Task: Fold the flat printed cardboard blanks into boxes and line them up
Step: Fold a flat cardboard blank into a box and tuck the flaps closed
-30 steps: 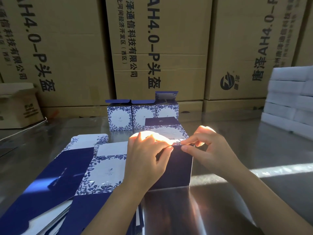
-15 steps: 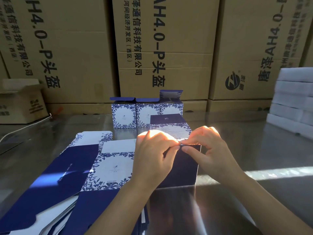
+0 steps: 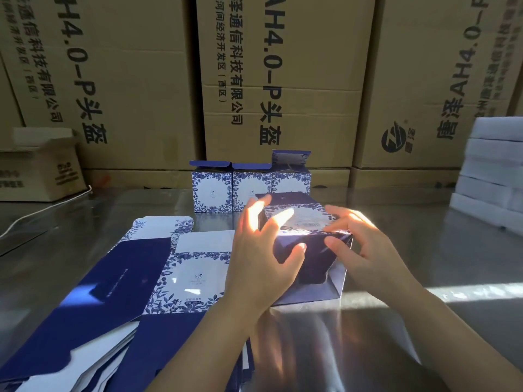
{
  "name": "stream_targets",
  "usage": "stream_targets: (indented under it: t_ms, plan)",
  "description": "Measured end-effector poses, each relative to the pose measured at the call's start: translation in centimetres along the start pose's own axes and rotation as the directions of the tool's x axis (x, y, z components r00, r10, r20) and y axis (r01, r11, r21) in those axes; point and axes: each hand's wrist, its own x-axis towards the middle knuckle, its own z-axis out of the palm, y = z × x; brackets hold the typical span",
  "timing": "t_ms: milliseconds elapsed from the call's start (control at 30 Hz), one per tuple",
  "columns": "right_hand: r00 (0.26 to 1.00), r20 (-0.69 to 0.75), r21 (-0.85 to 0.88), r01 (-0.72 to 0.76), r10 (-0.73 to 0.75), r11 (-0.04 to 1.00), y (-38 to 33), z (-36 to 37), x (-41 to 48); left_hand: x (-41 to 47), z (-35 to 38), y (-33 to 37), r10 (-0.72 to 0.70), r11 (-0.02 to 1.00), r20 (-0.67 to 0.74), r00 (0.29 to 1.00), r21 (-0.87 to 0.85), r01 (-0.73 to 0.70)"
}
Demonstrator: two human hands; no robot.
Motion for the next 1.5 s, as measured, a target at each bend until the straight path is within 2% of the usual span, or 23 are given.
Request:
stream_targets:
  t_ms: [67, 167, 233, 300, 500, 733, 1000, 1500]
  plan:
    - [0.999, 0.022, -0.018, -0.037, 0.037, 0.999, 0.6, -0.4, 0.1, 0.1, 0.0, -0.5, -0.066, 0.997, 0.068, 0.995, -0.027, 0.068]
    - [0.984, 0.157, -0.017, -0.088, 0.089, 0.996, 1.2, -0.6, 0.0, -0.2, 0.3, -1.2, -0.144, 0.988, 0.213, 0.966, -0.018, 0.151]
    - [0.961, 0.250, -0.038, -0.116, 0.122, 0.993, 1.5, -0.3, -0.2, -0.6, 0.7, -1.5, -0.159, 0.986, 0.288, 0.944, 0.002, 0.165]
    - [0.960, 0.266, -0.056, -0.081, 0.093, 0.995, 1.8, 0.1, -0.4, -0.7, 0.9, -1.7, -0.157, 0.987, 0.319, 0.934, 0.023, 0.158]
    - [0.993, 0.114, -0.050, 0.002, 0.003, 0.999, 2.0, 1.7, -0.7, -0.8, 1.0, -1.9, -0.164, 0.987, 0.260, 0.952, 0.044, 0.158]
    - [0.998, -0.047, -0.041, -0.050, 0.048, 0.998, 2.1, 3.1, -0.9, -0.8, 1.3, -1.7, -0.193, 0.976, 0.169, 0.966, 0.132, 0.172]
    - [0.992, -0.112, -0.069, -0.060, 0.052, 0.996, 2.2, 3.6, -0.7, -0.9, 1.7, -1.5, -0.190, 0.973, 0.092, 0.977, 0.153, 0.175]
    - [0.974, -0.225, -0.176, -0.070, 0.029, 0.982, 1.5, 4.3, -0.6, -0.8, 1.9, -1.9, -0.192, 0.977, 0.053, 0.980, 0.109, 0.186]
